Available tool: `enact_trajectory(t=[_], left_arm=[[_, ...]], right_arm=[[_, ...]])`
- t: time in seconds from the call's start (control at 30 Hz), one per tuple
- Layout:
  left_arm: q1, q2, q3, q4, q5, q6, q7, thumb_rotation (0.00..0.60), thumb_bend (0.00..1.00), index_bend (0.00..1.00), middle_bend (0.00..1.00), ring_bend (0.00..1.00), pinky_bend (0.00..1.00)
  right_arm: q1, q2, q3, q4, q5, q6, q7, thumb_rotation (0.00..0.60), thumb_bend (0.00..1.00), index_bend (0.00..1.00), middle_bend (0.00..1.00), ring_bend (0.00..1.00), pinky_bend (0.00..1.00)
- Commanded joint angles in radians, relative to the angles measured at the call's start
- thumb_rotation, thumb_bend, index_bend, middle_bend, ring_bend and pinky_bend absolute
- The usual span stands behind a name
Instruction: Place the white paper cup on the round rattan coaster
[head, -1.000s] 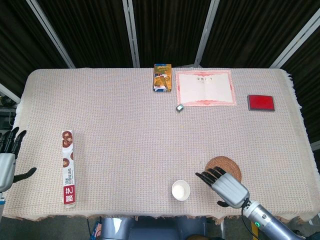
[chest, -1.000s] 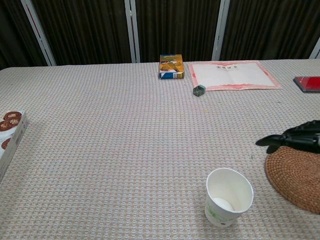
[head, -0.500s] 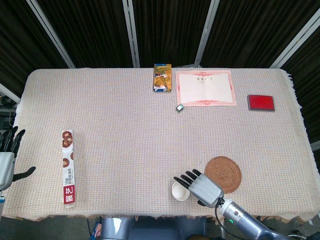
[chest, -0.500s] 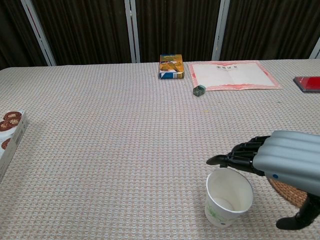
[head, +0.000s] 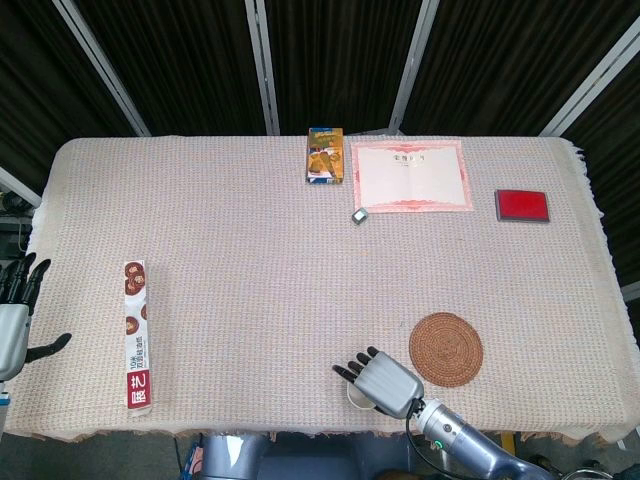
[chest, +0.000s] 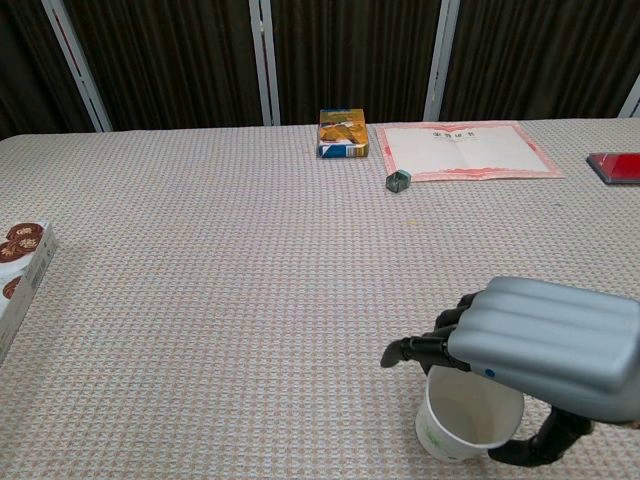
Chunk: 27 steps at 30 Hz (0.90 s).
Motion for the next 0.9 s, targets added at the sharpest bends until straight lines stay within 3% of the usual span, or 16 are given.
enact_trajectory(t=[0.03,0.27,0.53,0.7,0.9], left_arm=[[0.000,0.001,-0.001,0.000,-0.002,-0.001,-0.002,0.600,0.00,0.00,0.00,0.00,0.00],[-0.002,0.004,-0.002,-0.001,-0.005,-0.005,-0.006,0.600,0.00,0.00,0.00,0.00,0.00],[0.000,0.007,0.003,-0.008,-0.001,-0.005,-0.006,0.600,0.00,0.00,0.00,0.00,0.00],[0.001,0.008,0.006,-0.012,0.005,-0.003,-0.005,0.600,0.00,0.00,0.00,0.00,0.00],[0.001,0.006,0.007,-0.013,0.005,-0.003,0.000,0.600,0.00,0.00,0.00,0.00,0.00]], right_arm=[[0.002,-0.005,-0.003,0.000,0.004,0.006,-0.009,0.600,0.20,0.21,0.40,0.36,0.39],[0.004,0.022,-0.004,-0.043,-0.017,0.051,0.002,0.600,0.20,0.21,0.40,0.36,0.39],[-0.021,0.179,0.026,-0.126,-0.023,0.166,0.075,0.600,0.20,0.20,0.40,0.36,0.39],[-0.031,0.262,0.032,-0.069,0.041,0.169,0.177,0.600,0.20,0.20,0.40,0.36,0.39],[-0.035,0.277,0.020,0.017,0.075,0.151,0.270,0.600,0.20,0.20,0.40,0.36,0.39]])
